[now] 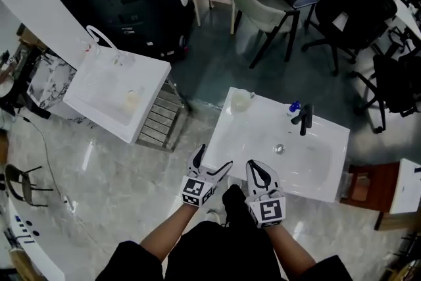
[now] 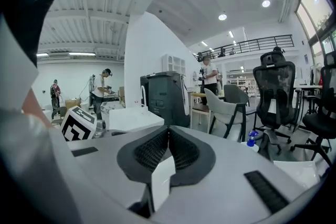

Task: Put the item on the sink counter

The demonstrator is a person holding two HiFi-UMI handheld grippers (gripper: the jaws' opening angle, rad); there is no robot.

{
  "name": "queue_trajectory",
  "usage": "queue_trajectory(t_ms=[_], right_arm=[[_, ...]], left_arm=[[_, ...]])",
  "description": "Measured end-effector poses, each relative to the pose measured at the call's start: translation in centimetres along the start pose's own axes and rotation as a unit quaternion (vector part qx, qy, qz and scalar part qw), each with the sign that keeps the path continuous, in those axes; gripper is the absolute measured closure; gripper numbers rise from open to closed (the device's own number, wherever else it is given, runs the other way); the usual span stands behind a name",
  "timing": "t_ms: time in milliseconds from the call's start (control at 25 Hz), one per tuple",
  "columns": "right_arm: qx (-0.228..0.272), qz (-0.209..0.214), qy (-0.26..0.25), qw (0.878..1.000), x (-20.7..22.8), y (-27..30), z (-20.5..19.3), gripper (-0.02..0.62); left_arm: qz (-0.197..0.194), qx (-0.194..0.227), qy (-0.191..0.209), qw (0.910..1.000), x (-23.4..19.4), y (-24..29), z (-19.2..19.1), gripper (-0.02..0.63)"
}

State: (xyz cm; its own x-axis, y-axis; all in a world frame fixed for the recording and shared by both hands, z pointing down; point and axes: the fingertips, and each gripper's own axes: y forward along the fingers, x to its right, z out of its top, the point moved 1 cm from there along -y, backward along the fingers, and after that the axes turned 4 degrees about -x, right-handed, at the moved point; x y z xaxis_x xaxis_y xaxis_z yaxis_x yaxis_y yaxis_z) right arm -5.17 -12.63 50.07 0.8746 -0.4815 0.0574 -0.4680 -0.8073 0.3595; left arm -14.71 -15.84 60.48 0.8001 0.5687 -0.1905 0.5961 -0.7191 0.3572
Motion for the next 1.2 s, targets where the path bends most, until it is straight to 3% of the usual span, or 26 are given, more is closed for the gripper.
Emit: queue_trajectory(t_ms=[200, 320, 440, 520, 600, 720, 760, 920, 1040, 1200], right_arm=[[-0.007, 0.01, -0.009, 1.0, -6.8, -4.1, -1.3, 0.563], [-0.012, 0.016, -0.022, 1.0, -9.8, -6.3, -1.3, 0.563], [-0.012, 0.004, -0.035, 0.999, -12.3, -8.6, -1.3, 0.563], [-0.013, -0.013, -0.032, 0.999, -13.2, -10.6, -1.2, 0.563], [-0.013, -0.025, -0.026, 0.999, -13.9, -12.7, -1.0, 0.563], [-0.013, -0.027, -0.031, 0.999, -14.7, -16.0, -1.1, 0.563], [-0.014, -0.026, -0.034, 0.999, -14.8, -17.2, -1.4, 0.563], [-0.02, -0.013, -0.033, 0.999, -14.5, -21.8, -3.1, 0.563], [-0.007, -0.028, -0.007, 1.0, -12.2, -25.1, -3.4, 0.563], [-0.002, -0.063, 0.009, 0.998, -7.0, -29.4, -4.1, 0.563]], left_arm=[[0.001, 0.05, 0.016, 0.9986, 2.0, -9.6, 3.1, 0.137], [0.014, 0.082, -0.012, 0.9964, 3.9, -15.1, 4.0, 0.137], [0.003, 0.083, -0.049, 0.9953, 6.0, -19.7, 3.3, 0.138], [-0.004, 0.084, -0.044, 0.9955, 7.8, -21.9, 2.6, 0.146], [-0.006, 0.094, -0.012, 0.9954, 9.7, -23.5, 2.7, 0.195], [-0.026, 0.114, -0.008, 0.9931, 12.4, -25.0, 3.3, 0.405], [-0.031, 0.117, -0.015, 0.9925, 13.2, -25.4, 3.5, 0.445], [-0.038, 0.116, -0.04, 0.9918, 16.7, -26.6, 3.7, 0.519], [-0.071, 0.112, -0.049, 0.9899, 20.8, -26.3, 3.9, 0.552], [-0.085, 0.093, -0.014, 0.992, 28.1, -23.9, 3.5, 0.581]])
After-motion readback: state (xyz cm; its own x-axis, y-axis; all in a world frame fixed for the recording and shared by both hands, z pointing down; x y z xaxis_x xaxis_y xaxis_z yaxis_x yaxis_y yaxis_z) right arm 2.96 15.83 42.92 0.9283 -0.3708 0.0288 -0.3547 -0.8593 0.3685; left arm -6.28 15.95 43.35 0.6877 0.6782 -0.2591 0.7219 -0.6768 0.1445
